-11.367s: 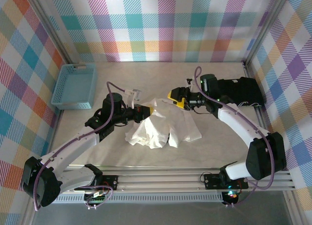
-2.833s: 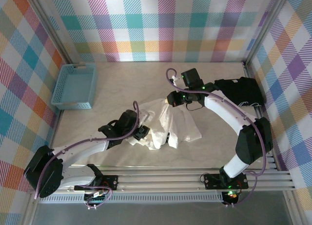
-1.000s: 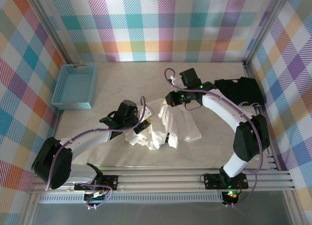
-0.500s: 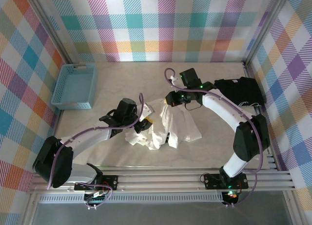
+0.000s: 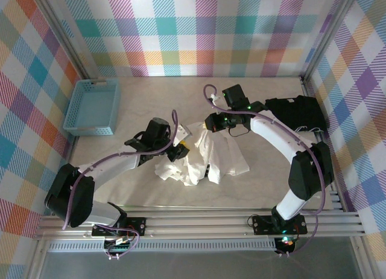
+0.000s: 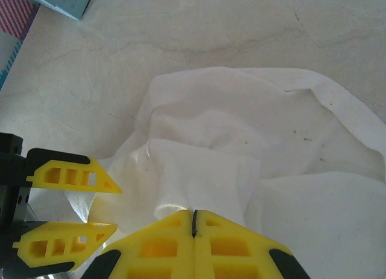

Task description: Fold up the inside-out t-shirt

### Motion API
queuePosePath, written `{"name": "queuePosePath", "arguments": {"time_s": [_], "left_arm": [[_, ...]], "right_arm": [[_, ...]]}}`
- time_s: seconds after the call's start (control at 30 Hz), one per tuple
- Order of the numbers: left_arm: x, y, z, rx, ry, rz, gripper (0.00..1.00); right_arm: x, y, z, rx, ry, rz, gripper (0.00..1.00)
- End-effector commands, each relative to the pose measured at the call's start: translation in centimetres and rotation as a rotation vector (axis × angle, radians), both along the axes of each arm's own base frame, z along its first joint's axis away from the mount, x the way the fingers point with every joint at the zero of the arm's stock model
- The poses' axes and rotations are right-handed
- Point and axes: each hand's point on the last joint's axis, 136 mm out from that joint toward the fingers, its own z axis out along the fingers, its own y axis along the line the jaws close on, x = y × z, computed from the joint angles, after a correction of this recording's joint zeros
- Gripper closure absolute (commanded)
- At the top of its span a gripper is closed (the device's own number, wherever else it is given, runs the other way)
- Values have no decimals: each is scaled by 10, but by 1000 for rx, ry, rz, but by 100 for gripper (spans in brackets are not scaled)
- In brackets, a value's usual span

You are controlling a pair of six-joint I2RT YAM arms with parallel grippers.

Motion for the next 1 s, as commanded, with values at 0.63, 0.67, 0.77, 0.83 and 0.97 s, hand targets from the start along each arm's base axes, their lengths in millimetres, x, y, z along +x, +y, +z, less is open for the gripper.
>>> {"name": "queuePosePath", "arguments": {"time_s": [0.63, 0.67, 0.77, 0.83, 0.97], "left_arm": [[5, 8, 0, -17, 85, 44, 91], [3, 6, 0, -23, 93, 35, 89], [1, 6, -3, -21, 109, 29, 86], [-1, 7, -5, -14, 112, 28, 84], [-1, 10, -7, -3, 114, 38, 81]], "right_arm": [[2, -2, 4, 8, -7, -1, 100], [2, -1, 4, 9, -7, 0, 100], [2, -1, 4, 9, -7, -1, 100], [2, -1, 3, 10, -6, -1, 100], [3, -1, 2, 11, -2, 0, 100]]}}
